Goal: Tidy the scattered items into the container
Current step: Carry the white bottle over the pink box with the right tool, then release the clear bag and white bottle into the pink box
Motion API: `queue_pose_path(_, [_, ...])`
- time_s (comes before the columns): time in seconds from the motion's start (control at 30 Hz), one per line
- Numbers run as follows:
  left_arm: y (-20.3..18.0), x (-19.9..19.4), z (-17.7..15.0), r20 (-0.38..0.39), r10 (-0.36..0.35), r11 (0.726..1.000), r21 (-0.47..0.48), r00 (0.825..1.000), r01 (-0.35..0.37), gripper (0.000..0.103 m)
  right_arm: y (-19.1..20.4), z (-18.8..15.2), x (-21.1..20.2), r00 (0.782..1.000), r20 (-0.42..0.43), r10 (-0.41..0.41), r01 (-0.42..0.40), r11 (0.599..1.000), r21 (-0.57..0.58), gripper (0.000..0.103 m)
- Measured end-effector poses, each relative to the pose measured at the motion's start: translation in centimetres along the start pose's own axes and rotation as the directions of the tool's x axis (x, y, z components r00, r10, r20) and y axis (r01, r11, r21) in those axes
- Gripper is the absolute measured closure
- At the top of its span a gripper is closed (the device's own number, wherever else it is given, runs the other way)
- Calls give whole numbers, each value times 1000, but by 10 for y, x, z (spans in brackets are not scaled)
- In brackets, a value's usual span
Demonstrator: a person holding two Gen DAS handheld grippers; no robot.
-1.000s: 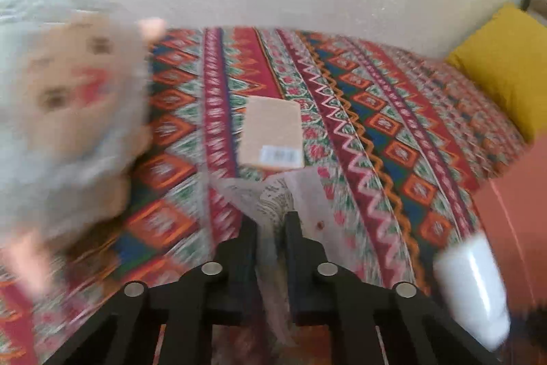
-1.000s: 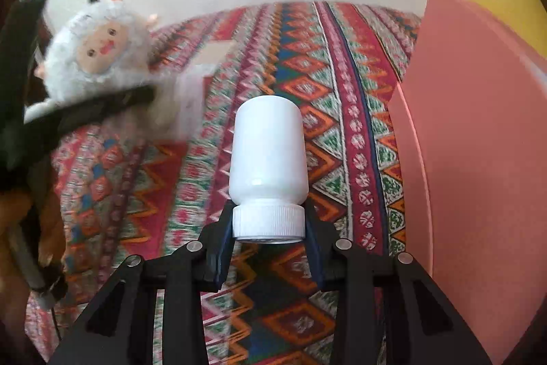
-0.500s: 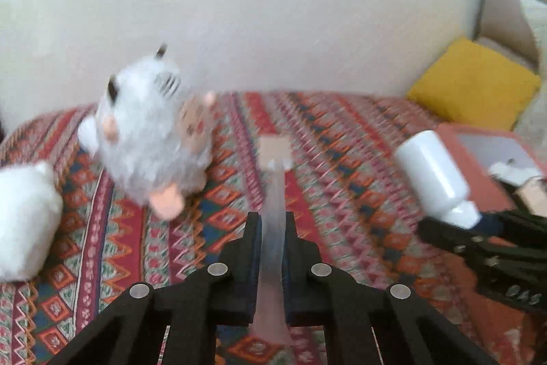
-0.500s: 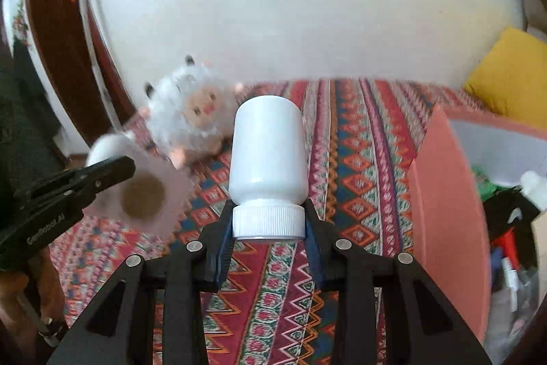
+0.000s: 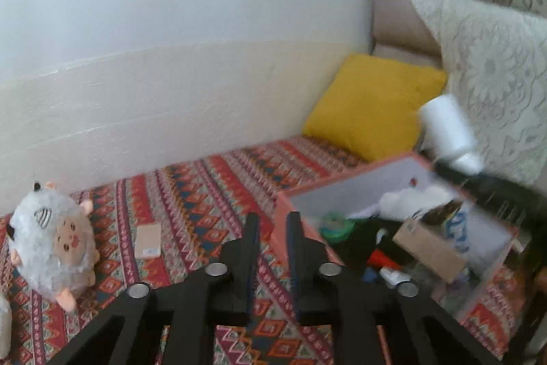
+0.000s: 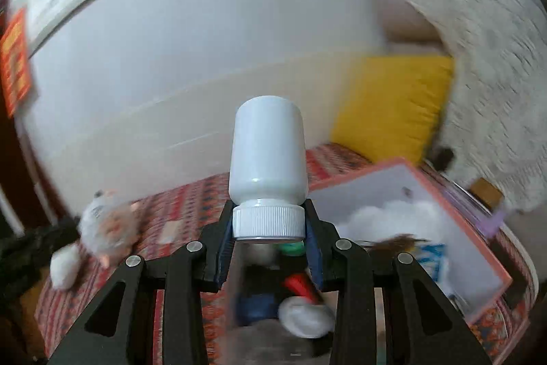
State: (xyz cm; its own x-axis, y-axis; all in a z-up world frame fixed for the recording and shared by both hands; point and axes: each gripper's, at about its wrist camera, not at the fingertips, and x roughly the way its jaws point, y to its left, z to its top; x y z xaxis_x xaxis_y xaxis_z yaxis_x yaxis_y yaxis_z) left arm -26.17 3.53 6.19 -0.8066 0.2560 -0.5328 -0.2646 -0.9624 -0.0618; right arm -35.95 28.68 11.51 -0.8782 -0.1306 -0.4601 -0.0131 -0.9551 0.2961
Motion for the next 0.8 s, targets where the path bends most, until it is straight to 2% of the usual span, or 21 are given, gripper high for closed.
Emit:
queue_pose_path(0.07, [24, 9, -23, -52, 49, 997, -49, 997, -52, 35, -14, 0, -1, 1000, -9, 19, -19, 999, 33, 64])
queue_pose_path(0.1, [42, 14, -39, -87, 89, 992, -81, 992, -96, 32, -18, 0, -2, 1000, -13, 24, -24, 999, 36, 64])
queue_pose_path(0.17, [77, 23, -71, -162, 163, 972, -141, 973, -186, 31, -16, -3, 0, 999, -26, 31, -30, 999, 16, 64])
queue_pose_path(0.23, [113, 32, -103, -239, 229, 941, -193, 943, -278, 31, -3, -7, 10, 998, -40, 48, -48, 999, -3, 64])
queue_pose_path(0.3, [136, 39, -131, -295, 264, 914, -226, 918, -336, 31, 11, -11, 15, 997, -51, 63, -64, 998, -23, 64])
queue_pose_path(0.37, [152, 51, -159, -350, 306, 888, -230, 885, -398, 31, 22, -16, 19, 996, -59, 73, -75, 996, -45, 64])
queue_pose_path(0.4, [157, 59, -168, -375, 302, 881, -242, 876, -407, 31, 26, -18, 20, 995, -62, 76, -79, 995, -54, 64])
queue_pose_path(0.43, [161, 66, -177, -399, 290, 875, -257, 870, -409, 31, 34, -20, 23, 995, -66, 77, -81, 995, -63, 64])
queue_pose_path(0.47, [162, 72, -183, -400, 285, 874, -266, 871, -408, 29, 39, -21, 25, 995, -71, 77, -82, 994, -72, 64])
queue_pose_path(0.5, [163, 78, -188, -395, 283, 873, -272, 874, -405, 25, 43, -23, 28, 994, -75, 76, -82, 993, -82, 64])
queue_pose_path(0.53, [163, 84, -193, -389, 281, 872, -278, 877, -402, 12, 48, -24, 30, 994, -80, 76, -83, 992, -91, 64])
queue_pose_path(0.57, [162, 91, -194, -377, 290, 874, -270, 879, -404, 5, 52, -25, 32, 993, -85, 76, -84, 992, -99, 64])
queue_pose_path(0.63, [161, 100, -192, -370, 308, 868, -268, 877, -418, 2, 60, -28, 36, 993, -95, 75, -86, 990, -115, 64])
queue_pose_path(0.67, [161, 102, -189, -359, 304, 868, -278, 882, -412, 5, 63, -30, 38, 992, -100, 74, -86, 988, -125, 64])
queue_pose_path(0.7, [162, 103, -186, -347, 298, 868, -290, 889, -404, 12, 67, -32, 40, 992, -105, 73, -87, 987, -134, 64])
queue_pose_path(0.77, [164, 100, -183, -330, 290, 876, -287, 898, -388, 59, 73, -33, 43, 991, -109, 75, -91, 985, -146, 64])
queue_pose_path(0.8, [166, 96, -182, -325, 275, 879, -296, 905, -373, 65, 76, -34, 44, 991, -111, 76, -93, 984, -151, 64])
